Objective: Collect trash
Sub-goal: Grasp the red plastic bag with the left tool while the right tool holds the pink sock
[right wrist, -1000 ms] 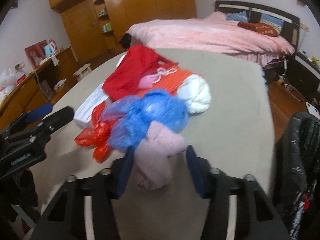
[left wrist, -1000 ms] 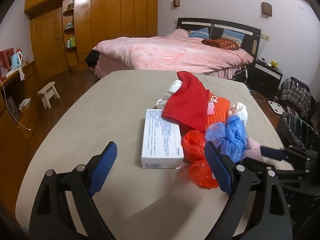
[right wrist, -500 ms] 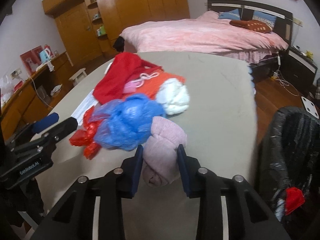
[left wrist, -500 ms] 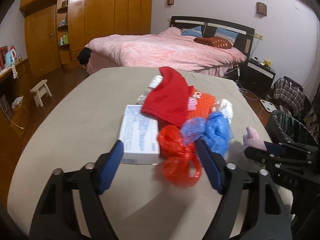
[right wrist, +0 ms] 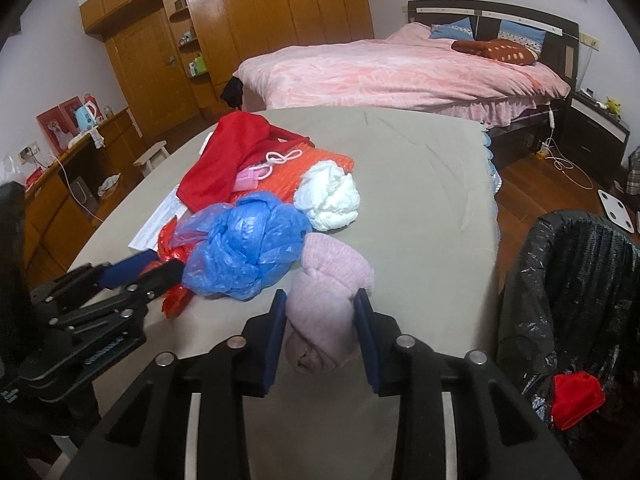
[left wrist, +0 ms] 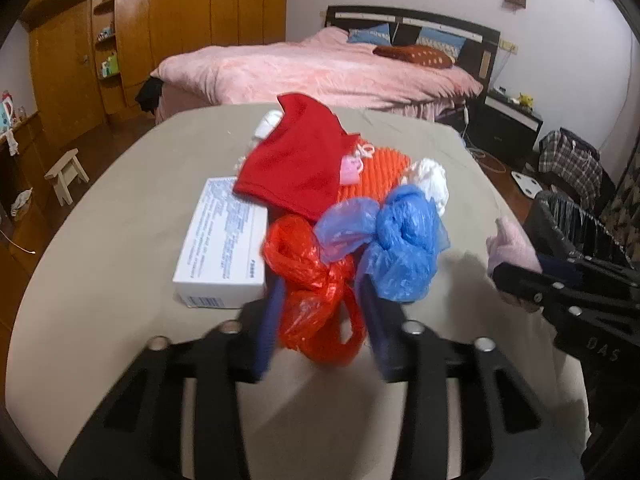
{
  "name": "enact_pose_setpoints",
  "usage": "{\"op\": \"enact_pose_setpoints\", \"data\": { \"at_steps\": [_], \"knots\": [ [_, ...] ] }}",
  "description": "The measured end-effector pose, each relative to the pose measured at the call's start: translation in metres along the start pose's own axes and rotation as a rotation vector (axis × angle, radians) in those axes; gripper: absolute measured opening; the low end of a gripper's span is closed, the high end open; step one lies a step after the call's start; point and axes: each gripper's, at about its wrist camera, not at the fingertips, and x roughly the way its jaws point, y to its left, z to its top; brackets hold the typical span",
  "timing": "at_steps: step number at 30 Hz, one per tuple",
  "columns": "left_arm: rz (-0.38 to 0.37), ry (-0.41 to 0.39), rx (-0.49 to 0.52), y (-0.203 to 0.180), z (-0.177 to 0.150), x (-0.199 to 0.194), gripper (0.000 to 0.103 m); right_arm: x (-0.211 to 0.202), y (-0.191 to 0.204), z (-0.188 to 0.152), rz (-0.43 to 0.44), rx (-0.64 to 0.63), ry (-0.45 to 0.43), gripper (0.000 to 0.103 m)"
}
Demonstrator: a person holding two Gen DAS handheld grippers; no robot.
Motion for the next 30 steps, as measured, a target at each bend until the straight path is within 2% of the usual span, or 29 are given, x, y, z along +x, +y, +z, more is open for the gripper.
{"op": "enact_pose_setpoints", "data": {
  "at_steps": [3,8,23,30],
  "knots": [
    [-0.011,0.009,0.001,0.000,0.000,0.003,0.016,-0.003,-0.001,0.001,0.001,0.000,-0.005,0.034],
    [-0.009,-0.021,0.002,-0.003,0.001,-0.005,0.012,-0.007,-0.001,0.002,0.002,-0.003,-0.013,0.034],
    [-0.001,-0.141,-0.022,-0.009,0.022,-0.060,0.010,-0.034,0.002,0.009,0.024,-0.005,-0.062,0.034],
    [-0.016,-0.169,-0.003,-0.023,0.032,-0.074,0.010,-0.056,0.001,0.016,0.014,-0.019,-0.109,0.034]
  ]
}}
